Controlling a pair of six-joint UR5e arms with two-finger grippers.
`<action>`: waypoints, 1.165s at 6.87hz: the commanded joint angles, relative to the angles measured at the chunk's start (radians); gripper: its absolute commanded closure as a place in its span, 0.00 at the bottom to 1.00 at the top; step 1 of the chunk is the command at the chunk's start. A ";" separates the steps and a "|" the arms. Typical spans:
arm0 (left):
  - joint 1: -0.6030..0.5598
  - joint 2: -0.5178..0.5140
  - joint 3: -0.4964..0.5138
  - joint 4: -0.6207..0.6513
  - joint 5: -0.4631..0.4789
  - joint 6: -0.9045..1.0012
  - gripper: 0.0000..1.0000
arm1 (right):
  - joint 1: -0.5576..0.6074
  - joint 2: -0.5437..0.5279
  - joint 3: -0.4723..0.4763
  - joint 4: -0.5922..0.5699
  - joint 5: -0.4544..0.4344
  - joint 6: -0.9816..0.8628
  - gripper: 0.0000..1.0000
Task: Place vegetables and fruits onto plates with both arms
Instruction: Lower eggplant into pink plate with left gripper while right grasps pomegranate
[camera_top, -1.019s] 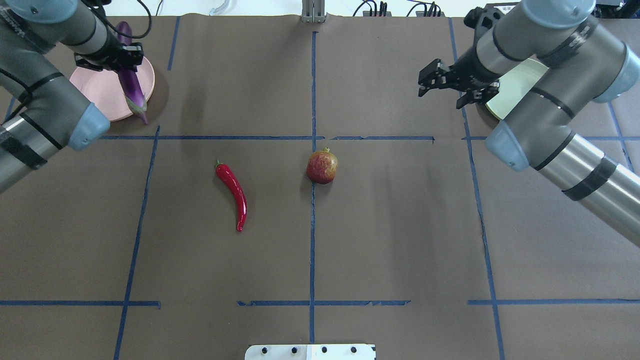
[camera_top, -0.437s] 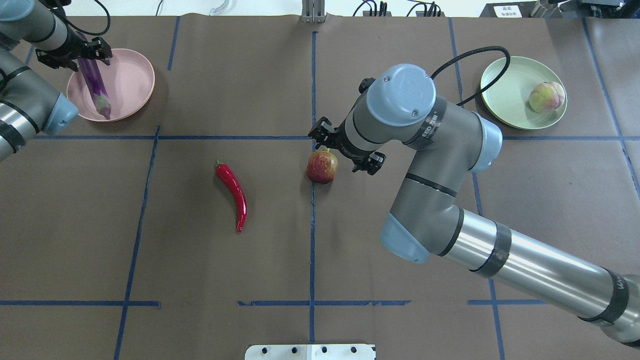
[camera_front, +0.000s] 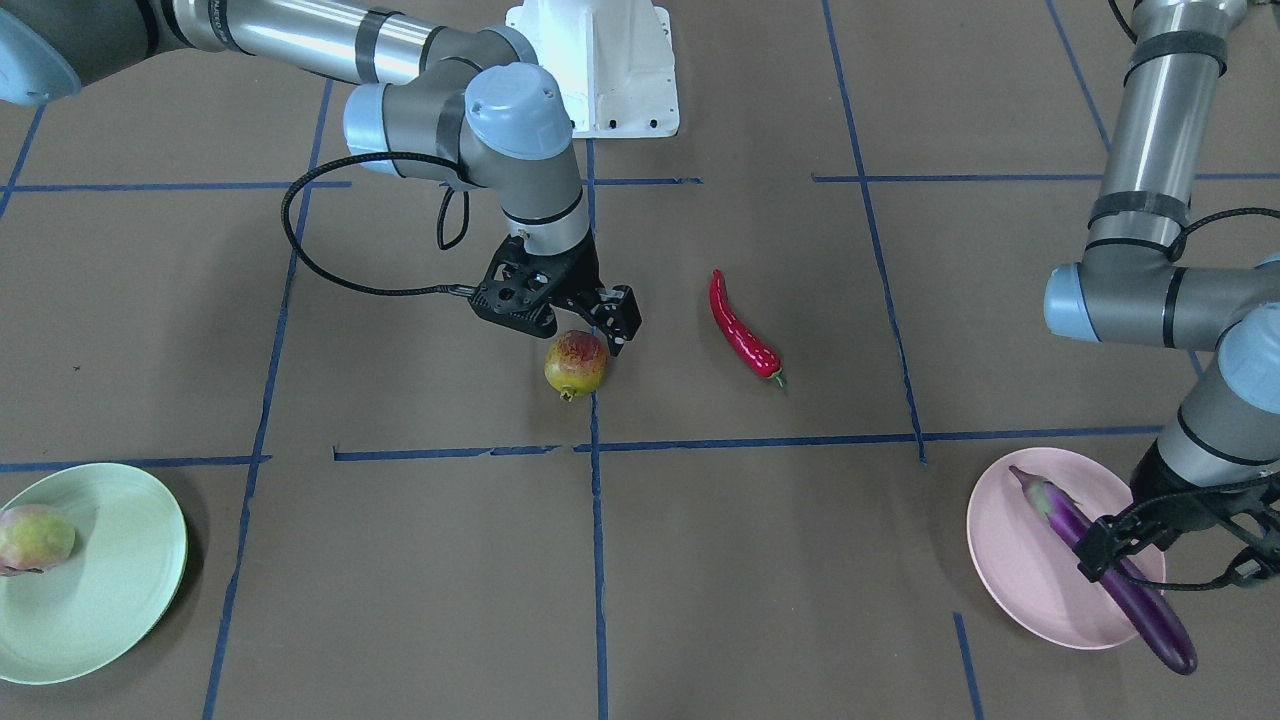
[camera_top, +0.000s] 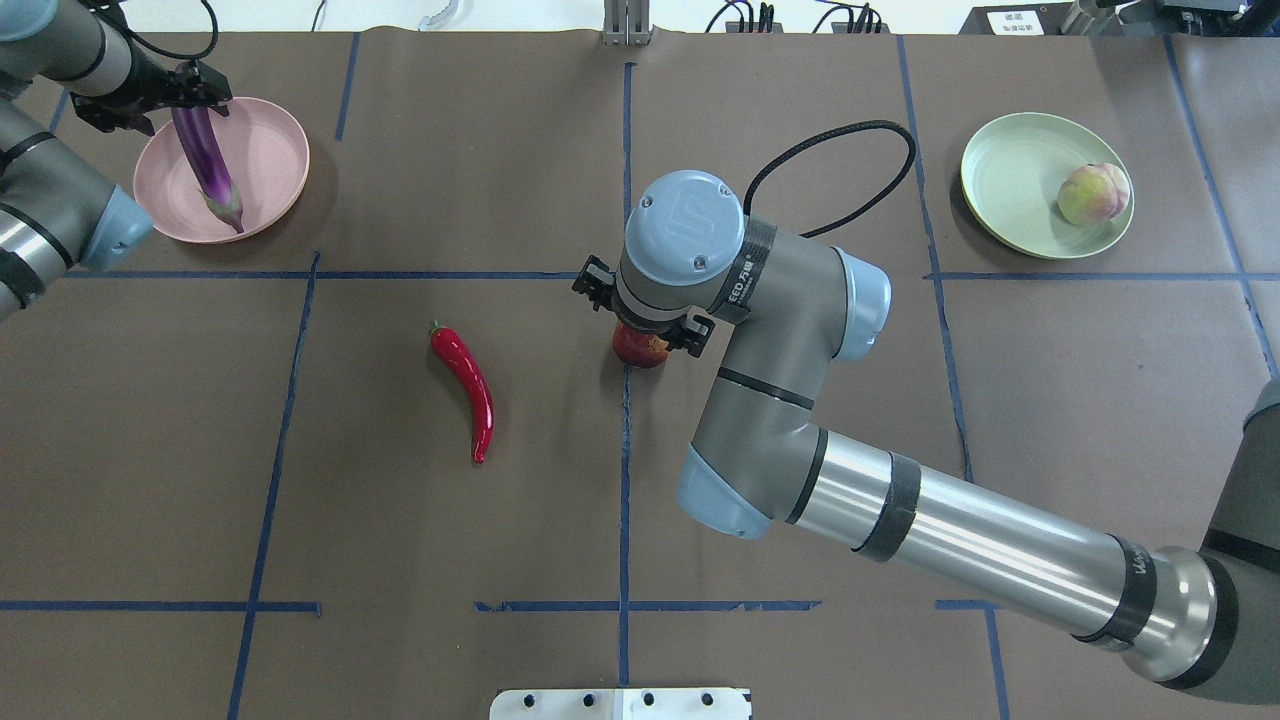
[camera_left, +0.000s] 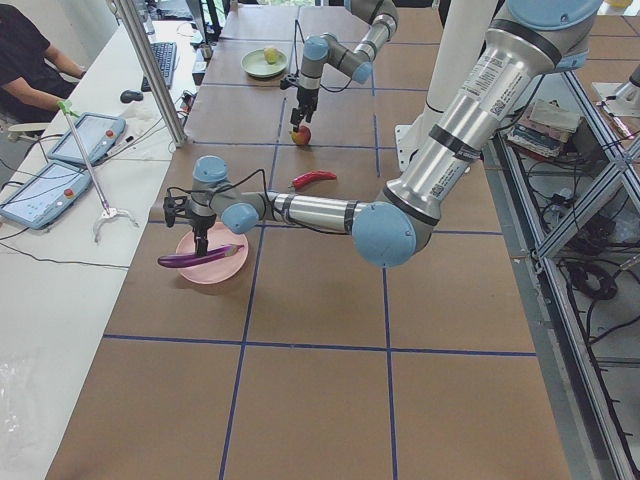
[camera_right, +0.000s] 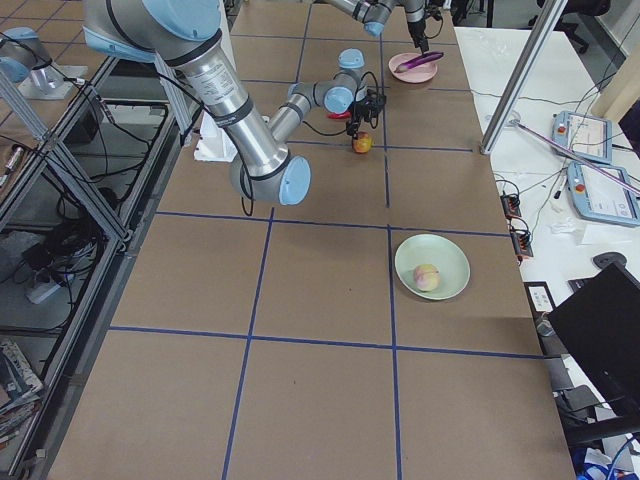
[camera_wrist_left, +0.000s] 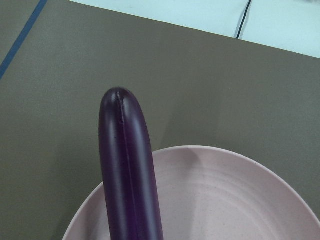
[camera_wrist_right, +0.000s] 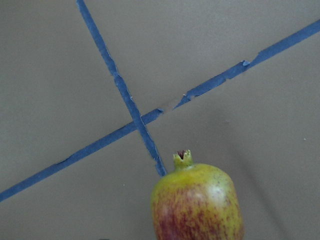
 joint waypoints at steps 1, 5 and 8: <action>0.001 0.030 -0.061 0.001 -0.011 -0.025 0.00 | -0.016 0.011 -0.044 -0.033 -0.040 -0.059 0.00; 0.038 0.029 -0.109 -0.005 -0.037 -0.133 0.00 | -0.031 0.035 -0.111 -0.033 -0.077 -0.072 0.45; 0.230 0.024 -0.273 0.001 -0.031 -0.394 0.00 | 0.059 0.029 -0.087 -0.030 -0.037 -0.135 1.00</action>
